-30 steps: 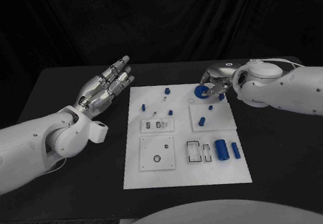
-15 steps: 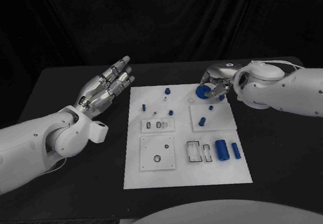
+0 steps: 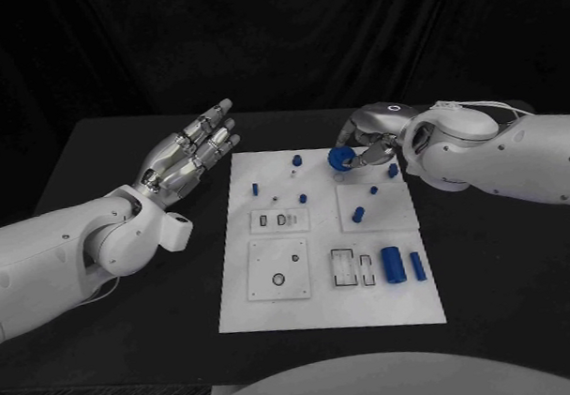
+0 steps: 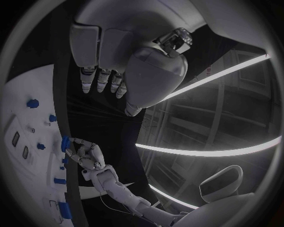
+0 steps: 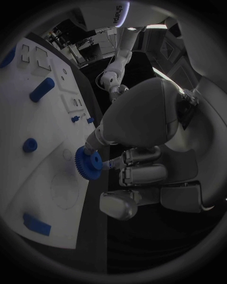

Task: Assemble the parts on the task board

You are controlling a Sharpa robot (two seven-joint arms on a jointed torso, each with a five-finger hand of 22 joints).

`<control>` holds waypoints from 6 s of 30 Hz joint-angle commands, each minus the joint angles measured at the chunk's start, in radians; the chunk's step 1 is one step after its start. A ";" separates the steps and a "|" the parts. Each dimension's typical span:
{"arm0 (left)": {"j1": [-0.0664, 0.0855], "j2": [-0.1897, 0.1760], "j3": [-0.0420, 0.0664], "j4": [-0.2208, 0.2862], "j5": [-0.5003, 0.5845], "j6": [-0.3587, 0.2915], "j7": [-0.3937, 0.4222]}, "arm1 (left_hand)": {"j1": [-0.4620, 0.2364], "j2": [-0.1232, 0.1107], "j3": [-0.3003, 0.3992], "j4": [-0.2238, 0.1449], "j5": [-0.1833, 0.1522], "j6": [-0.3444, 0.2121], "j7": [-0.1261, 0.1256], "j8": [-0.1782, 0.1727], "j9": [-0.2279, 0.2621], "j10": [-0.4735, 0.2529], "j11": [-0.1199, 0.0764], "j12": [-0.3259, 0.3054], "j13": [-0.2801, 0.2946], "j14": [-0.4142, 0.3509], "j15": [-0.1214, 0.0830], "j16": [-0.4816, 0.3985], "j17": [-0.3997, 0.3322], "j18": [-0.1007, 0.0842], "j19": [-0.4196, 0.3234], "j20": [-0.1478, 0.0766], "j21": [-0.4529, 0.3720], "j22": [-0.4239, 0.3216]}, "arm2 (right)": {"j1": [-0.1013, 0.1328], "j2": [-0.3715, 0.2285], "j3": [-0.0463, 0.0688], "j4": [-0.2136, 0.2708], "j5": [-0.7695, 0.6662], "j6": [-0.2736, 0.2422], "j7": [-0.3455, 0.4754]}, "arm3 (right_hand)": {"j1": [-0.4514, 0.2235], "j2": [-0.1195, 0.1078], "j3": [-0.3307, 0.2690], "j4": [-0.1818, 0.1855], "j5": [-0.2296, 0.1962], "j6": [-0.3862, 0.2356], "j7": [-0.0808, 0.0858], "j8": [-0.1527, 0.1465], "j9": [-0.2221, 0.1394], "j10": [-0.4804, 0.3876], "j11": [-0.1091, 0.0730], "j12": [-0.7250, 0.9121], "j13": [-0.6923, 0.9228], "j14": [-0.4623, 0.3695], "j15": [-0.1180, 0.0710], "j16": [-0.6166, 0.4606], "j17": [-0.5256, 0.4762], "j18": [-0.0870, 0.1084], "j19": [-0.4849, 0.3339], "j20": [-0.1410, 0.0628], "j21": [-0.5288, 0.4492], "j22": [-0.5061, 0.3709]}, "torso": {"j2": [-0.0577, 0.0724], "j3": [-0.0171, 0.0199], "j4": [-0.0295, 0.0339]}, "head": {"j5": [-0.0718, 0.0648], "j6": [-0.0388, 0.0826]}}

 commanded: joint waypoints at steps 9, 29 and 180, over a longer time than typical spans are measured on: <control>-0.001 0.008 0.001 -0.003 0.000 0.017 0.004 | 0.004 -0.001 0.007 -0.001 0.006 -0.001 0.004 0.001 0.000 0.000 0.010 -0.003 -0.001 0.000 0.009 -0.004 -0.001 -0.005 -0.001 0.008 -0.003 -0.001 | 0.005 0.080 0.001 -0.012 -0.004 0.009 0.034 | -0.009 0.004 0.004 0.007 -0.017 0.101 -0.050 0.022 0.101 0.102 0.007 0.002 0.262 0.105 0.004 0.006 0.263 -0.006 0.008 0.001 0.005 0.056 | 0.001 0.0009 -0.0009 | -0.005 0.003; -0.002 0.019 0.001 -0.011 0.000 0.025 0.001 | 0.004 -0.001 0.012 -0.004 0.007 -0.002 0.005 0.001 0.000 0.000 0.010 -0.003 -0.001 0.000 0.013 -0.004 -0.001 -0.007 -0.001 0.011 -0.003 -0.001 | -0.004 0.232 0.001 -0.145 -0.004 0.058 0.054 | -0.012 0.006 0.008 0.011 -0.024 0.089 -0.046 0.010 0.100 0.102 0.010 0.002 0.262 0.105 0.007 0.006 0.263 -0.005 0.005 0.003 -0.001 0.055 | 0.002 0.0014 0.0027 | -0.001 0.000; -0.031 0.005 0.001 -0.013 0.000 0.038 -0.016 | 0.005 -0.004 0.028 -0.015 0.008 -0.001 0.008 0.002 0.000 0.000 0.014 -0.003 -0.001 0.000 0.021 -0.004 -0.001 -0.011 -0.001 0.015 -0.003 -0.001 | -0.057 -0.179 -0.023 0.004 -0.004 -0.012 -0.012 | -0.006 -0.006 -0.053 0.076 -0.212 -0.136 -0.052 0.021 0.080 0.102 -0.013 0.002 0.262 0.105 -0.015 0.006 0.263 0.010 0.007 -0.015 -0.168 0.058 | -0.008 -0.0065 -0.0141 | -0.011 0.004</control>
